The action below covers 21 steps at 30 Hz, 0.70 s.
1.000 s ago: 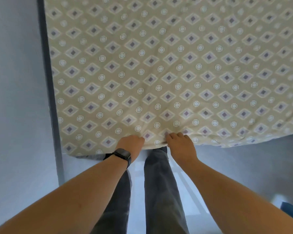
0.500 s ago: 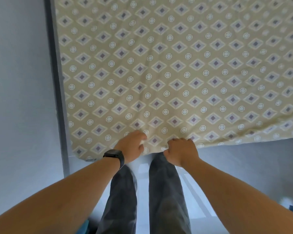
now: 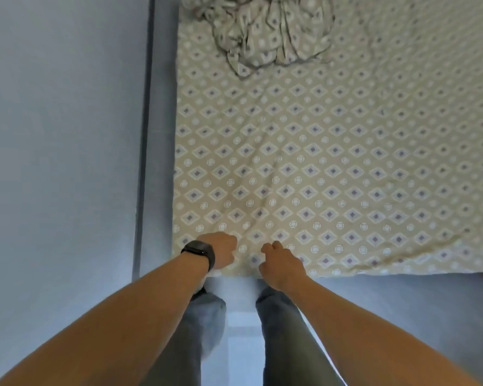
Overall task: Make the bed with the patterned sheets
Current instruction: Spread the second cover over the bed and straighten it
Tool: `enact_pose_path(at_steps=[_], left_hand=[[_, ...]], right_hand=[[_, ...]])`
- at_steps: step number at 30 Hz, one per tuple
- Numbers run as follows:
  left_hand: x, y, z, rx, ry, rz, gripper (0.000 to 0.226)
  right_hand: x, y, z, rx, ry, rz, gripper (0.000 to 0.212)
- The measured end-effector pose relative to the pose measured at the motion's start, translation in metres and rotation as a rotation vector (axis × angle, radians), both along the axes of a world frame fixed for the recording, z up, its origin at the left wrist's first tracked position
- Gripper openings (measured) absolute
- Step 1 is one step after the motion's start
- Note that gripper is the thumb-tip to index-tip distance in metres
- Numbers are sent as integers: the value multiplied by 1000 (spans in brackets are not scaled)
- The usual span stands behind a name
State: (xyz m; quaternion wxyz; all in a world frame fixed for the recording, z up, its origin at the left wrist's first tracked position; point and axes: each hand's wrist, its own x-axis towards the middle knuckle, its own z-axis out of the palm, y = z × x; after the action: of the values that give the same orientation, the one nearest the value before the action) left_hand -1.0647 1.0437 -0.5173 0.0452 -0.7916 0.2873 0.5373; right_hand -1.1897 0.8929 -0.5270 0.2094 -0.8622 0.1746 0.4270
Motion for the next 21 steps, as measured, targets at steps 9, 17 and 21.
enact_pose_path(at_steps=[9,17,21], left_hand=[[102,-1,212,-246,-140,-261,35],[215,34,281,-135,-287,-567,25],[188,-2,300,-191,-221,-754,27]], right_hand=[[108,20,209,-73,-205,-329,40],[155,72,311,-38,-529,-755,37],[103,70,316,-61,-446,-937,39]])
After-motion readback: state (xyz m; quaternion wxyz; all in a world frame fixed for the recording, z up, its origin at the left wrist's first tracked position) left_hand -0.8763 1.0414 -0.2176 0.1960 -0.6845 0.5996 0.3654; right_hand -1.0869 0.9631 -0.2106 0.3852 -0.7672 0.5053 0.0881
